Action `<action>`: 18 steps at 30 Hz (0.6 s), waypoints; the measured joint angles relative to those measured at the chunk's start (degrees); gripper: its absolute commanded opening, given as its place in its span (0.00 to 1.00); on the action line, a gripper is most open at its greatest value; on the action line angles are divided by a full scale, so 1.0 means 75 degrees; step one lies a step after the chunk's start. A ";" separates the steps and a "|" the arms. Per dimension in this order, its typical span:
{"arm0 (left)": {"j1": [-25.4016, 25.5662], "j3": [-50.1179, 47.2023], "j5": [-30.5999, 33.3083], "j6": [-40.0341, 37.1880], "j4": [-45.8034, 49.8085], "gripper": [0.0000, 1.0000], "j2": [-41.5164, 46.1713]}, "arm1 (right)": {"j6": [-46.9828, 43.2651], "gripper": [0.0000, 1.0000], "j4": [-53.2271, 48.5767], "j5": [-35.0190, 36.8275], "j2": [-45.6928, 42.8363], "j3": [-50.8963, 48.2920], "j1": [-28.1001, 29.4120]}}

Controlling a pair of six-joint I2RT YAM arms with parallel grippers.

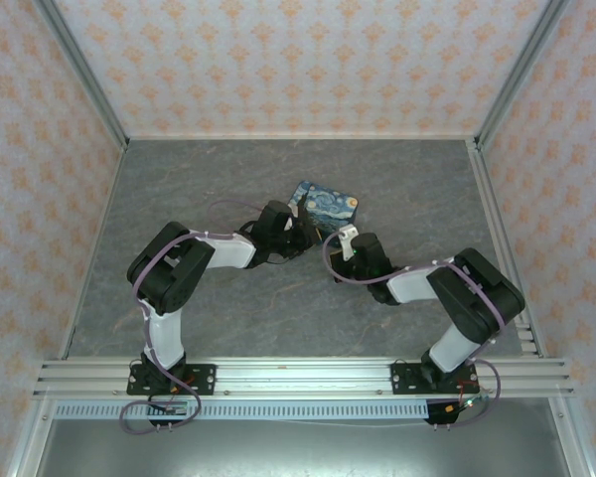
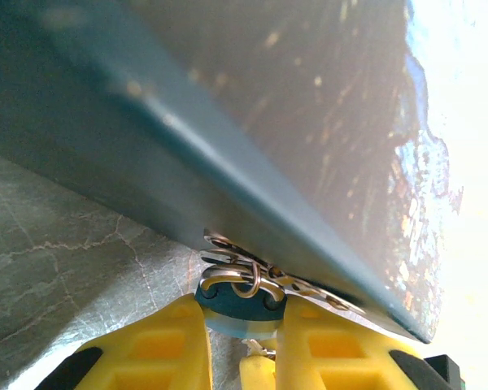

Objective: Unlock a padlock with a key

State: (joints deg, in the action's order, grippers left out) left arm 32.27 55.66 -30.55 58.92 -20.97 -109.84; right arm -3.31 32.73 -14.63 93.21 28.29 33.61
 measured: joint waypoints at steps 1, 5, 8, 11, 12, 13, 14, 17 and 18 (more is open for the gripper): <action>0.0000 0.0000 0.0000 0.0000 0.0000 0.21 0.0000 | 0.0000 0.00 0.0038 0.0015 0.0047 0.0017 0.0012; 0.0000 0.0000 0.0003 0.0000 0.0000 0.21 0.0000 | -0.0003 0.00 0.0128 0.0076 0.0216 0.0093 0.0085; 0.0000 0.0000 0.0003 0.0000 0.0000 0.21 0.0000 | -0.0029 0.00 0.0219 0.0154 0.0291 0.0111 0.0119; 0.0000 0.0000 0.0003 0.0000 0.0000 0.21 0.0000 | -0.0029 0.00 0.0388 0.0242 0.0297 0.0114 0.0131; 0.0000 0.0000 0.0003 0.0000 0.0003 0.21 0.0000 | -0.0029 0.00 0.0446 0.0271 0.0297 0.0114 0.0131; 0.0000 0.0000 0.0006 0.0000 0.0003 0.21 -0.0003 | -0.0029 0.00 0.0493 0.0312 0.0297 0.0111 0.0131; 0.0000 0.0000 0.0006 0.0000 0.0003 0.21 -0.0003 | -0.0029 0.00 0.0536 0.0347 0.0306 0.0114 0.0131; 0.0000 0.0000 0.0020 0.0000 0.0009 0.21 0.0000 | -0.0029 0.00 0.0676 0.0396 0.0367 0.0114 0.0131; 0.0000 0.0000 0.0023 0.0000 0.0009 0.21 0.0000 | -0.0029 0.00 0.0711 0.0417 0.0396 0.0114 0.0131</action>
State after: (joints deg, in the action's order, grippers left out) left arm 32.27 55.66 -30.37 58.92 -20.91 -109.84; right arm -3.53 38.06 -11.51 96.18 29.15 34.59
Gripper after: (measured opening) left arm 0.215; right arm 0.048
